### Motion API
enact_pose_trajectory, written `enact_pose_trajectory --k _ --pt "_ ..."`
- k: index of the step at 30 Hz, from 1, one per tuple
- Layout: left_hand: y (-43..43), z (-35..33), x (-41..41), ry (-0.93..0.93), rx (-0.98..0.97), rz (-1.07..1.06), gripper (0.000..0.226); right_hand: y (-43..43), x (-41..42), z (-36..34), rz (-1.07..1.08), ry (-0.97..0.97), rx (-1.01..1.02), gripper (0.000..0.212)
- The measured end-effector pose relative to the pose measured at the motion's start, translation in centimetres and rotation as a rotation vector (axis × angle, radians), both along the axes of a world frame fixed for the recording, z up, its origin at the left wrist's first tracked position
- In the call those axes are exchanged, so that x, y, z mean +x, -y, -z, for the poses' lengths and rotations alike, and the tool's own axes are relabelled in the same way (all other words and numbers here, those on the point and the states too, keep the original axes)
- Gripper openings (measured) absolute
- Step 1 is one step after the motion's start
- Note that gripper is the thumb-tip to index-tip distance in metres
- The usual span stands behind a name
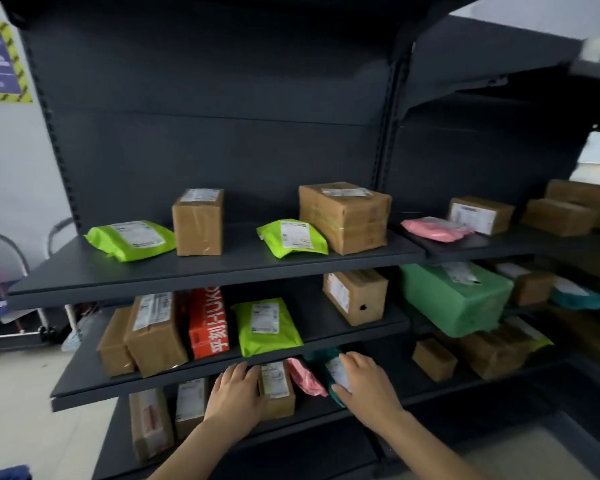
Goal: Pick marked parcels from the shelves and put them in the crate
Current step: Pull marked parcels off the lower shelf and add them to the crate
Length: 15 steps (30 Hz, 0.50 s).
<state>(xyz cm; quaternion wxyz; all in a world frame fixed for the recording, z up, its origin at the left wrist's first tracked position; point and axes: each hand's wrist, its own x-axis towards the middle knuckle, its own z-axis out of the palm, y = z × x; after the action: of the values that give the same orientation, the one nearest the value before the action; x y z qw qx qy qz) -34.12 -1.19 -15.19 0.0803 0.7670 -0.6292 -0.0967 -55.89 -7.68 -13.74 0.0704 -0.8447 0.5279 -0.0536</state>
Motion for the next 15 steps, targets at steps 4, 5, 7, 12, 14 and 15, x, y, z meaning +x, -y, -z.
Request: enact_pose_trajectory --k 4,5,7,12,14,15 --pt "3.2 -0.3 -5.4 0.007 -0.021 0.085 0.061 0.8 -5.4 -0.3 0.076 -0.009 -0.01 0.06" --pt "4.0 -0.4 -6.6 0.009 -0.024 0.112 0.06 1.0 -6.6 -0.4 0.1 -0.01 -0.014 0.06" --pt "5.5 -0.5 -9.0 0.012 -0.028 0.166 0.059 1.4 -9.0 -0.6 0.15 -0.01 -0.014 0.06" --pt "9.4 -0.7 -14.5 0.027 -0.003 0.298 0.062 2.4 -14.3 -0.4 0.257 -0.013 -0.02 0.059" --pt "10.7 -0.6 -16.6 0.024 0.015 0.362 0.062 2.8 -16.2 -0.2 0.302 -0.022 -0.016 0.059" --pt "11.4 -0.5 -17.7 0.019 0.025 0.393 0.062 3.1 -17.1 -0.1 0.325 -0.024 -0.01 0.059"
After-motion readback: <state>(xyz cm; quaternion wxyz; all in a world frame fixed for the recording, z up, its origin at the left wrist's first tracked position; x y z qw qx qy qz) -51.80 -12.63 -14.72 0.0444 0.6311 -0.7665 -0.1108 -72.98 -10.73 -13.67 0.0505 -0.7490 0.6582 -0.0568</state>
